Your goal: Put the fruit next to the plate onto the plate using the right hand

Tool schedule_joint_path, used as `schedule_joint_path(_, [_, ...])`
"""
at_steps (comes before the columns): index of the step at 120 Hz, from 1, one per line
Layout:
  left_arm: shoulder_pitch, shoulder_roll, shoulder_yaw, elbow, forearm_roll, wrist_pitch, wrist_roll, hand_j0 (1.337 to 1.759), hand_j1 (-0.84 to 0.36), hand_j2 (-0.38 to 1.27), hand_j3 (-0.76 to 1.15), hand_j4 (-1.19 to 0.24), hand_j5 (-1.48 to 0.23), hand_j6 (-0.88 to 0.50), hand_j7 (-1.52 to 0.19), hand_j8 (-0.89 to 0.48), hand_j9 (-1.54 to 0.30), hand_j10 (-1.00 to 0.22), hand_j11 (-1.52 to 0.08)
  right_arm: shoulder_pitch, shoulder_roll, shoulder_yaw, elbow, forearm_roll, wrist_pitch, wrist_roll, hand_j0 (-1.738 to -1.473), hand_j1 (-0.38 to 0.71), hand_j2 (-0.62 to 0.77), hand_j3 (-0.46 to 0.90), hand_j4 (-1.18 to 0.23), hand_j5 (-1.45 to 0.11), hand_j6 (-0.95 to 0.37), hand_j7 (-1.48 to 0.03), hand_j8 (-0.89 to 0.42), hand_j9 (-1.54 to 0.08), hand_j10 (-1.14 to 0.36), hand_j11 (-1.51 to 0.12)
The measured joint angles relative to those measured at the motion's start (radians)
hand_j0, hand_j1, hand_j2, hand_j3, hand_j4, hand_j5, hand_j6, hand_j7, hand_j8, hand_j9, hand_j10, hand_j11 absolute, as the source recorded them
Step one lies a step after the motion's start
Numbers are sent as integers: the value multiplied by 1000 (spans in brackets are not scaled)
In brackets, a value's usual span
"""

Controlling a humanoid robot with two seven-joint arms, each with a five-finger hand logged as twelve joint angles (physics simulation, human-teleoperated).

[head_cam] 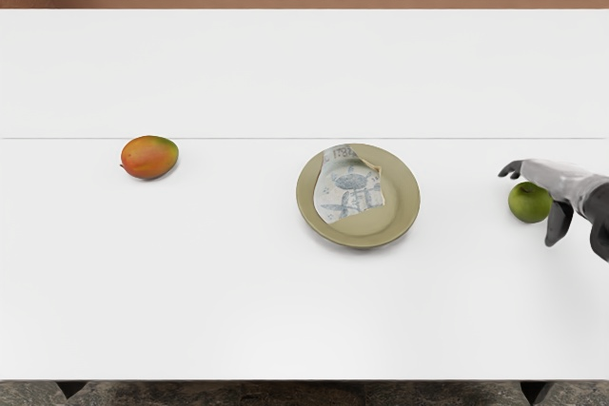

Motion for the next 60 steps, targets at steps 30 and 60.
schedule_joint_path(30, [0,0,0,0,0,0,0,1658,349,0,0,0,0,0,0,0,0,0,0,-8,1,-4,0,-4,-46,0,-1658,30,-60,0,-324,-416,-327,-414,-322,-415,-323,-415])
schedule_joint_path(60, [0,0,0,0,0,0,0,1658,349,0,0,0,0,0,0,0,0,0,0,-23,1,-8,-7,-23,-81,0,-1658,57,-63,0,-351,-443,-351,-444,-329,-445,-348,-445])
